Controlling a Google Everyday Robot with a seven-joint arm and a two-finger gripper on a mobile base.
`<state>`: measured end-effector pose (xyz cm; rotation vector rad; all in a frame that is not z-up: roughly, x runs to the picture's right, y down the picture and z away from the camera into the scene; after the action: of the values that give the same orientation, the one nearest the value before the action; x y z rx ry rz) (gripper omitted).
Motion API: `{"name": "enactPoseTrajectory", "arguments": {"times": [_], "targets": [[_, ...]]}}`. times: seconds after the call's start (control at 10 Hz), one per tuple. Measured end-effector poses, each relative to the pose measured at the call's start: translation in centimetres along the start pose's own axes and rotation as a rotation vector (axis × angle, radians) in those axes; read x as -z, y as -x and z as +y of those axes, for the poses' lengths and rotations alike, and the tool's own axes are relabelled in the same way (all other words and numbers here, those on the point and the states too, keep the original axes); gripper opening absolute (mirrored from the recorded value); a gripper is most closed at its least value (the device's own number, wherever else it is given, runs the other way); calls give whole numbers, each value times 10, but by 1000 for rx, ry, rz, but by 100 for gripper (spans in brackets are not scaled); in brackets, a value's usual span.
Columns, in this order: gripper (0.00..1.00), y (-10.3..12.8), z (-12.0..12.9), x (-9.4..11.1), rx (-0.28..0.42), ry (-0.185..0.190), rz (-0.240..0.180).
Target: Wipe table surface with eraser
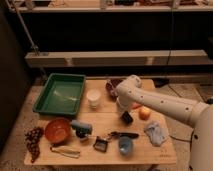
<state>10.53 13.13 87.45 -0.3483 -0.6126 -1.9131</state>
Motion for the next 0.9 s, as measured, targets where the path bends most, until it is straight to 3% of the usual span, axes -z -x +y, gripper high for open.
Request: {"name": "enactPoseTrajectory", "arguments": {"times": [0.2,0.6,0.9], "targets": [[0,-14,1,-8,-12,-1,16],[0,-46,-41,-1,44,-24,76],[0,-52,-69,-2,132,-29,64]]}}
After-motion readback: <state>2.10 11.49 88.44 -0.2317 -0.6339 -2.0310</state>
